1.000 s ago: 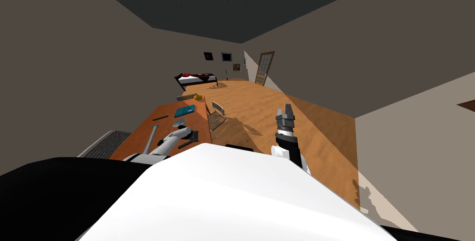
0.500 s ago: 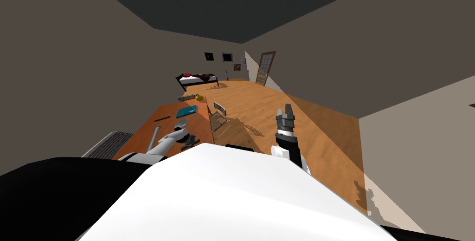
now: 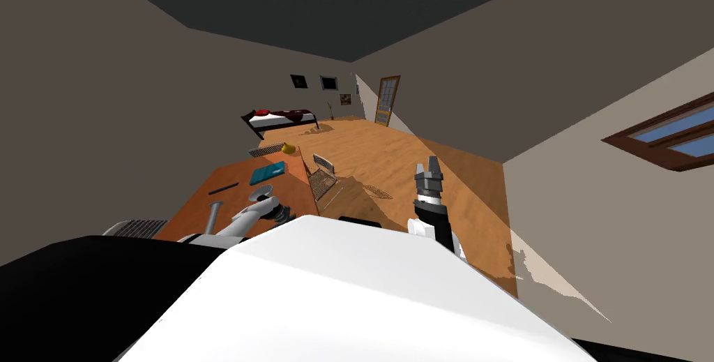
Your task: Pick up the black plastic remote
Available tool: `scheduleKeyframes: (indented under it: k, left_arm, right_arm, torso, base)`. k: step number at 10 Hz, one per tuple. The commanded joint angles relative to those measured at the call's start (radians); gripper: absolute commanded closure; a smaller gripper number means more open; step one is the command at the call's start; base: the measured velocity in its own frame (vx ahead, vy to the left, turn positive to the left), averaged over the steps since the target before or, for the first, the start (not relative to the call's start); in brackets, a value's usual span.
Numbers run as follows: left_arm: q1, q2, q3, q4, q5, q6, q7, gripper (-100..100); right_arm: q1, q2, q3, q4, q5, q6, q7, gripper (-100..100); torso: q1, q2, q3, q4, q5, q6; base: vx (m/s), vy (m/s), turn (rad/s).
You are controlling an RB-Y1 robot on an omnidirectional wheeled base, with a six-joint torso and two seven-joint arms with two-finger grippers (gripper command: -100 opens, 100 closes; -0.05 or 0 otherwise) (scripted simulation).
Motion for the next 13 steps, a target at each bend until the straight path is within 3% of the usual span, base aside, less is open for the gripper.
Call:
scheduleKeyframes:
  k: [1,5,6,8,9,10,13]
  left_arm:
    - [0.023,-0.004,0.032,0.034,0.018,-0.022,0.0,-100]
    - [0.078,-0.018,0.104,0.103,0.049,-0.068,0.016,-100]
    - [0.078,-0.018,0.104,0.103,0.049,-0.068,0.016,-100]
    - [0.105,-0.025,0.14,0.138,0.065,-0.091,0.023,-100]
    - [0.1,-0.021,0.128,0.126,0.059,-0.082,0.021,-100]
    - [0.101,-0.022,0.13,0.127,0.059,-0.085,0.023,100]
    - [0.101,-0.023,0.13,0.128,0.06,-0.083,0.024,100]
  right_arm:
    - [0.0,0.0,0.0,0.0,0.0,0.0,0.0,0]
    - [0.0,0.0,0.0,0.0,0.0,0.0,0.0,0]
    - [0.0,0.0,0.0,0.0,0.0,0.0,0.0,0]
    - [0.0,0.0,0.0,0.0,0.0,0.0,0.0,0]
    - [0.0,0.0,0.0,0.0,0.0,0.0,0.0,0]
    - [0.001,0.0,0.0,0.0,0.0,0.0,0.0,0]
    - [0.001,0.0,0.0,0.0,0.0,0.0,0.0,0]
  torso:
    - [0.0,0.0,0.0,0.0,0.0,0.0]
    - [0.001,0.0,0.0,0.0,0.0,0.0]
    - [0.001,0.0,0.0,0.0,0.0,-0.001]
    - [0.0,-0.002,-0.001,0.0,0.001,-0.001]
    - [0.002,-0.002,-0.001,0.0,0.003,0.001]
    - [0.003,-0.005,-0.002,0.0,0.004,0.0]
    - [0.007,-0.01,-0.005,-0.001,0.005,0.001]
  base:
    - [-0.129,0.029,-0.391]
    - [-0.111,0.026,-0.379]
    - [-0.074,0.011,-0.09]
    - [-0.078,-0.002,-0.322]
    - [-0.046,0.006,-0.089]
    - [-0.008,0.0,0.017]
    - [-0.002,-0.001,0.002]
